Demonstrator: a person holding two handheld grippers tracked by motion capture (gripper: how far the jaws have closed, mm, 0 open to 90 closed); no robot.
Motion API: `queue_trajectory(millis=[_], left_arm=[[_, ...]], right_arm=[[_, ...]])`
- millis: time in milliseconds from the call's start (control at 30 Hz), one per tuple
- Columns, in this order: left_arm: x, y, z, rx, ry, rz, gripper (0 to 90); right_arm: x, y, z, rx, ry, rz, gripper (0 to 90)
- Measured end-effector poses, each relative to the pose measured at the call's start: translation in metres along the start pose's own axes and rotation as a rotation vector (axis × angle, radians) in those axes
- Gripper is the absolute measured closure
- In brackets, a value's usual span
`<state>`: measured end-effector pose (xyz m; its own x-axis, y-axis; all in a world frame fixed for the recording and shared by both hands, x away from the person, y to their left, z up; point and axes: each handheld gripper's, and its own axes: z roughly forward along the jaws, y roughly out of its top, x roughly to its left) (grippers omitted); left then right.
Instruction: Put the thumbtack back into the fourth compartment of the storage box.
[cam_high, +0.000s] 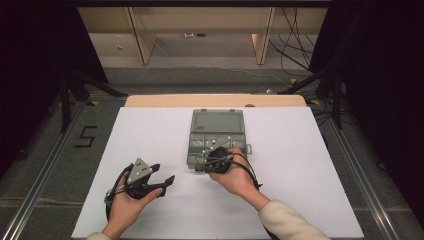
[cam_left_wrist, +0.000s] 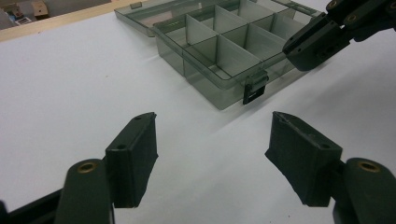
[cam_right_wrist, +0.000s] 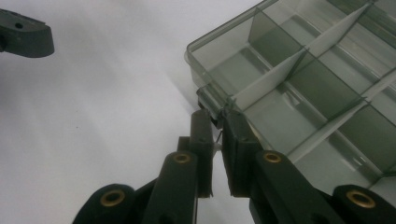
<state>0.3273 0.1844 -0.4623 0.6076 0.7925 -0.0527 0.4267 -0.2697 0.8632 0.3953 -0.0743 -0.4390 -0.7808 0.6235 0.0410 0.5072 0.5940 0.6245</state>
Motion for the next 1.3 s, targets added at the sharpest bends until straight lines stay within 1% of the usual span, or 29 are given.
queue_trajectory(millis=[67, 133, 167, 267, 333, 367, 400, 433, 467, 500, 533, 567, 600, 633, 667, 700, 733, 767, 800, 833, 867, 933, 967, 1067, 1133, 1167, 1233, 1267, 1300], left_arm=[[0.0, 0.0, 0.0, 0.0, 0.0, 0.0, 32.2], [0.0, 0.0, 0.0, 0.001, 0.0, 0.007, 32.2], [0.0, 0.0, 0.0, 0.001, 0.0, 0.007, 32.1], [0.0, 0.0, 0.0, 0.0, -0.001, 0.003, 32.1], [0.001, 0.0, 0.0, 0.001, -0.002, 0.016, 32.1], [0.001, 0.0, 0.0, 0.001, -0.001, 0.018, 32.1], [0.001, 0.0, 0.0, 0.0, -0.001, 0.018, 32.1], [0.001, 0.0, 0.0, 0.0, 0.0, 0.006, 32.1], [0.001, 0.0, 0.0, 0.0, 0.0, 0.006, 32.1], [0.0, 0.0, 0.0, 0.0, 0.001, -0.006, 32.2], [0.0, 0.0, 0.0, 0.0, 0.001, -0.006, 32.2], [0.0, 0.0, 0.0, -0.001, 0.002, -0.006, 32.1], [0.0, 0.0, 0.0, -0.001, 0.0, -0.009, 32.1], [0.0, 0.0, 0.0, 0.0, 0.001, 0.006, 32.2], [0.0, 0.0, 0.0, 0.0, 0.001, 0.006, 32.2], [0.001, 0.0, 0.0, 0.0, 0.001, 0.015, 32.2], [0.001, 0.0, 0.0, -0.001, 0.001, 0.012, 32.1], [0.0, 0.0, 0.0, 0.0, 0.0, -0.003, 32.2], [0.0, 0.0, 0.0, 0.0, 0.0, -0.004, 32.2], [0.0, 0.0, 0.0, 0.0, 0.0, -0.004, 32.2], [0.0, 0.0, 0.0, 0.0, 0.001, 0.003, 32.2], [0.0, 0.0, 0.0, 0.001, 0.0, -0.004, 32.2], [0.0, 0.0, 0.0, 0.0, 0.002, -0.006, 32.2], [0.0, 0.0, 0.0, 0.0, 0.002, -0.006, 32.2], [0.0, 0.0, 0.0, 0.0, 0.001, -0.006, 32.2], [0.0, 0.0, 0.0, 0.0, 0.001, -0.004, 32.2], [0.0, 0.0, 0.0, 0.001, 0.001, -0.006, 32.2], [0.0, 0.0, 0.0, 0.001, 0.001, -0.006, 32.2], [0.0, 0.0, 0.0, 0.001, 0.001, -0.004, 32.2]], right_arm=[[-0.001, 0.001, -0.001, 0.01, 0.004, 0.007, 83.7], [-0.003, 0.001, -0.003, 0.002, -0.002, 0.004, 83.7], [-0.004, 0.002, -0.005, -0.004, -0.003, 0.015, 83.7], [-0.007, 0.002, -0.007, -0.009, -0.004, 0.018, 83.6], [-0.009, 0.003, -0.008, -0.015, -0.009, 0.016, 83.7], [-0.009, 0.003, -0.008, -0.031, -0.02, 0.024, 83.7], [-0.01, 0.004, -0.01, -0.019, -0.007, 0.027, 83.7], [-0.011, 0.004, -0.011, -0.024, -0.012, 0.029, 83.7], [-0.011, 0.004, -0.011, -0.024, -0.012, 0.029, 83.7], [-0.013, 0.003, -0.011, -0.037, -0.027, 0.023, 83.7], [-0.014, 0.004, -0.012, -0.034, -0.018, 0.021, 83.7], [-0.014, 0.004, -0.013, -0.034, -0.018, 0.035, 83.6], [-0.015, 0.004, -0.014, -0.038, -0.019, 0.034, 83.7], [-0.016, 0.004, -0.014, -0.043, -0.027, 0.024, 83.7], [-0.016, 0.004, -0.014, -0.045, -0.029, 0.043, 83.7], [-0.016, 0.004, -0.014, -0.045, -0.029, 0.043, 83.7], [-0.017, 0.004, -0.015, -0.037, -0.019, 0.04, 83.7], [-0.019, 0.004, -0.015, -0.048, -0.034, 0.046, 83.7], [-0.02, 0.004, -0.017, -0.041, -0.027, 0.045, 83.7], [-0.019, 0.004, -0.016, -0.052, -0.027, 0.063, 83.7], [-0.019, 0.004, -0.016, -0.052, -0.027, 0.063, 83.7], [-0.021, 0.005, -0.018, -0.054, -0.028, 0.068, 83.7], [-0.025, 0.005, -0.02, -0.059, -0.034, 0.058, 83.7], [-0.027, 0.005, -0.021, -0.069, -0.039, 0.065, 83.6], [-0.032, 0.005, -0.024, -0.068, -0.04, 0.083, 83.6], [-0.035, 0.004, -0.024, -0.074, -0.048, 0.074, 83.7], [-0.037, 0.004, -0.025, -0.077, -0.051, 0.081, 83.7], [-0.041, 0.004, -0.027, -0.085, -0.054, 0.105, 83.6], [-0.041, 0.004, -0.027, -0.085, -0.054, 0.105, 83.6]])
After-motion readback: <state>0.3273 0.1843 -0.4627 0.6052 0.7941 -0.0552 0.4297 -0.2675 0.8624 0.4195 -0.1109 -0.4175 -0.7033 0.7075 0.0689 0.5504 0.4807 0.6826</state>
